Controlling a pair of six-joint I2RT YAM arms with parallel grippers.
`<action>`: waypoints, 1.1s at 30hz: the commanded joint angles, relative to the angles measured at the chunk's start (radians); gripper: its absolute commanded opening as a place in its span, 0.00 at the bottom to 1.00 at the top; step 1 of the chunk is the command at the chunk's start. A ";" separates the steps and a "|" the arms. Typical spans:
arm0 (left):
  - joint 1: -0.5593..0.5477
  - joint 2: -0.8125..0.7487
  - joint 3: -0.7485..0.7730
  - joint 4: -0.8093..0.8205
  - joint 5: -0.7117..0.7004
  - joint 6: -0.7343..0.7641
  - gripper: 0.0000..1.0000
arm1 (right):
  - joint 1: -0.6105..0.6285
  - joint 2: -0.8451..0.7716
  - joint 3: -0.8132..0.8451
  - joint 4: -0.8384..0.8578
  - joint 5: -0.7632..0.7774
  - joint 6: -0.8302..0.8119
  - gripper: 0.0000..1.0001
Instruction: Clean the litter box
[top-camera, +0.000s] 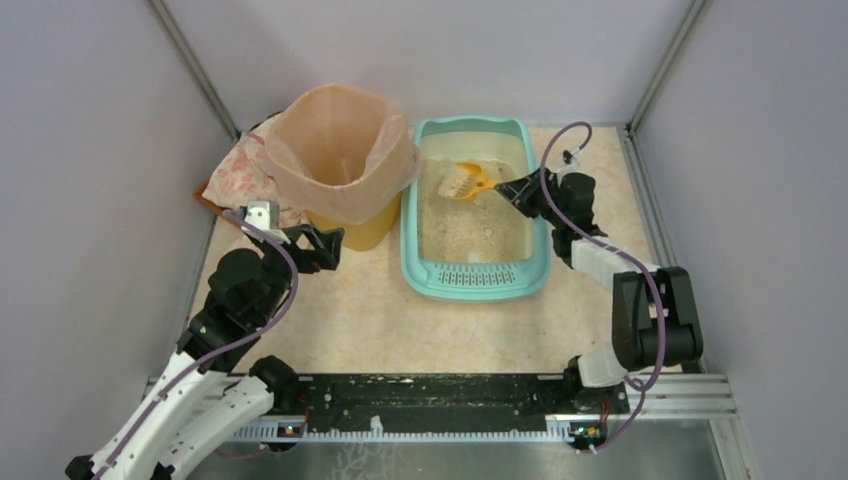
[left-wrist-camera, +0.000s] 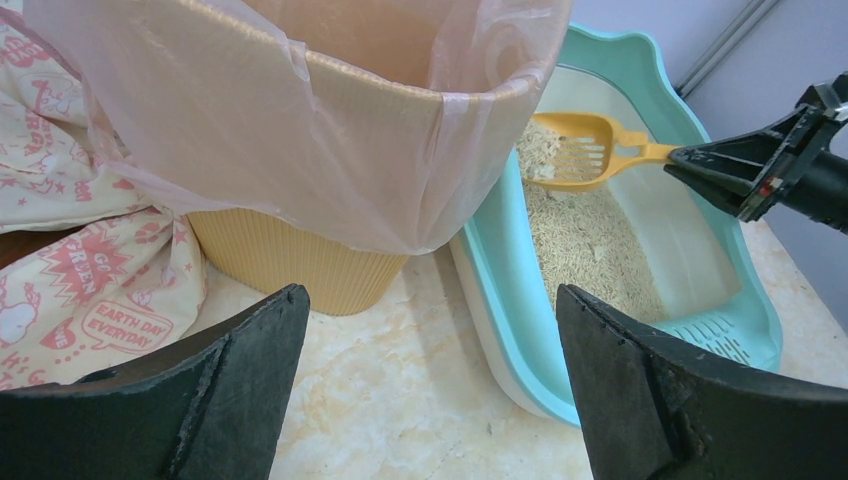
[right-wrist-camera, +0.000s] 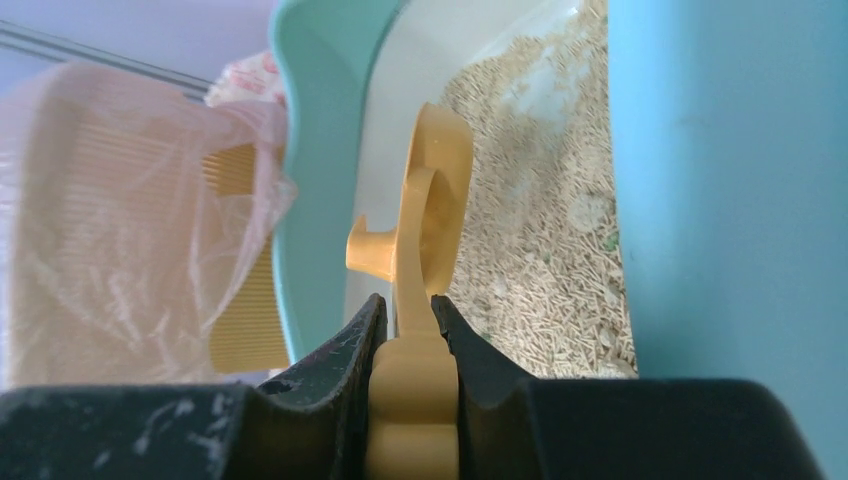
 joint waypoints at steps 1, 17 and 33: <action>-0.003 0.002 -0.005 0.023 0.016 -0.005 0.99 | -0.068 -0.089 -0.049 0.204 -0.140 0.056 0.00; -0.002 0.012 -0.003 0.023 0.021 -0.003 0.99 | -0.293 -0.169 -0.238 0.455 -0.343 0.220 0.00; -0.002 0.017 -0.012 0.036 0.053 -0.010 0.99 | -0.374 -0.197 -0.325 0.536 -0.443 0.279 0.00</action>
